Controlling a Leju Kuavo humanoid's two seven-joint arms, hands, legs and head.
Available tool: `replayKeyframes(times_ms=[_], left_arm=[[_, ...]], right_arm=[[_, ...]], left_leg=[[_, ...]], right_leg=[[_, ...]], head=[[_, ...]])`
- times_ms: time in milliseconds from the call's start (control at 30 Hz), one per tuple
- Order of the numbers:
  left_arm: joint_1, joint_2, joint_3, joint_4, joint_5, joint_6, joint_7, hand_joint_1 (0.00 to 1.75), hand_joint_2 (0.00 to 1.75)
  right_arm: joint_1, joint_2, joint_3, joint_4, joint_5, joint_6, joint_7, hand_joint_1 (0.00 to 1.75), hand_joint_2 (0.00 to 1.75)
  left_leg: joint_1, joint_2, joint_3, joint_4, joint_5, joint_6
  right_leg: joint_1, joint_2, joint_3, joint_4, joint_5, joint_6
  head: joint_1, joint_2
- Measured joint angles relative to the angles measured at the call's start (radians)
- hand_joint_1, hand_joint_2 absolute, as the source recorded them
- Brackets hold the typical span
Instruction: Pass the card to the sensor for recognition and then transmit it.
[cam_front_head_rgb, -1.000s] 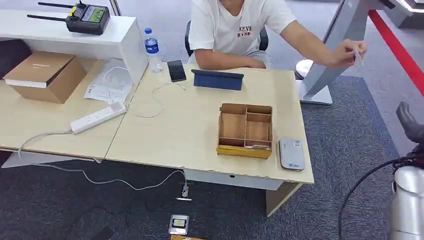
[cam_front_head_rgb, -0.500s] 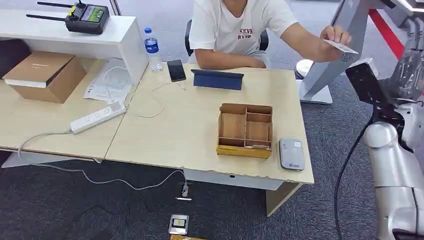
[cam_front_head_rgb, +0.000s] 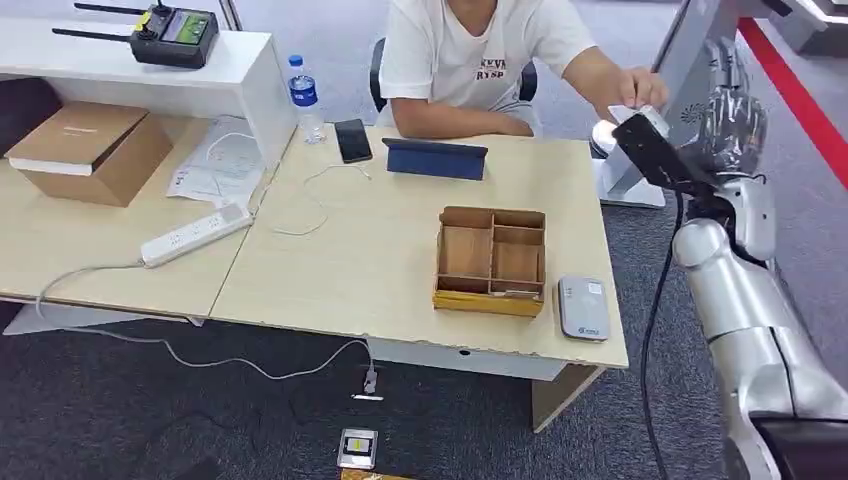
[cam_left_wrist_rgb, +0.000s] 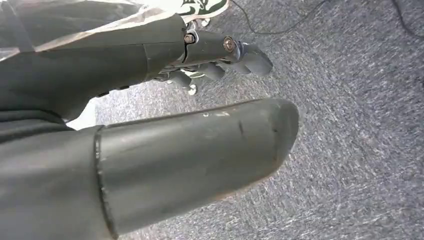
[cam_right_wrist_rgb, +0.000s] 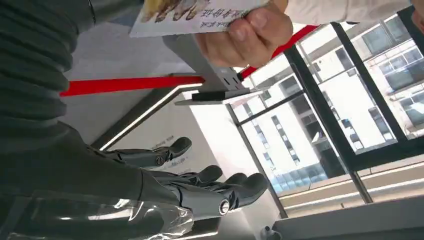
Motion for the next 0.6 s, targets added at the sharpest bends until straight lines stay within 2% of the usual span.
replayKeyframes(times_ms=[500, 533, 567, 600], left_arm=[[0.002, 0.000, 0.000, 0.000, 0.000, 0.000, 0.006, 0.00, 0.00], [0.002, 0.000, 0.000, 0.000, 0.000, 0.000, 0.007, 0.00, 0.00], [0.002, 0.000, 0.000, 0.000, 0.001, 0.000, 0.008, 0.00, 0.00], [0.002, 0.000, 0.000, 0.000, 0.002, 0.000, 0.008, 0.00, 0.00]], right_arm=[[-0.018, 0.024, 0.023, 0.074, -0.006, -0.002, -0.007, 0.00, 1.75], [-0.021, 0.026, 0.023, 0.078, -0.006, -0.002, -0.008, 0.05, 1.75], [-0.024, 0.028, 0.023, 0.083, -0.006, -0.002, -0.009, 0.40, 1.75], [-0.027, 0.031, 0.024, 0.087, -0.006, -0.002, -0.010, 1.75, 1.75]], left_leg=[[0.000, 0.000, 0.000, 0.000, 0.000, 0.000], [0.000, 0.000, 0.000, 0.000, 0.000, 0.000], [0.000, 0.000, 0.000, 0.000, 0.000, 0.000], [0.000, 0.000, 0.000, 0.000, 0.000, 0.000]], right_leg=[[0.000, 0.000, 0.000, 0.000, 0.000, 0.000], [0.000, 0.000, 0.000, 0.000, 0.000, 0.000], [0.000, 0.000, 0.000, 0.000, 0.000, 0.000], [0.000, 0.000, 0.000, 0.000, 0.000, 0.000]], head=[[0.000, 0.000], [0.000, 0.000], [0.000, 0.000], [0.000, 0.000]])
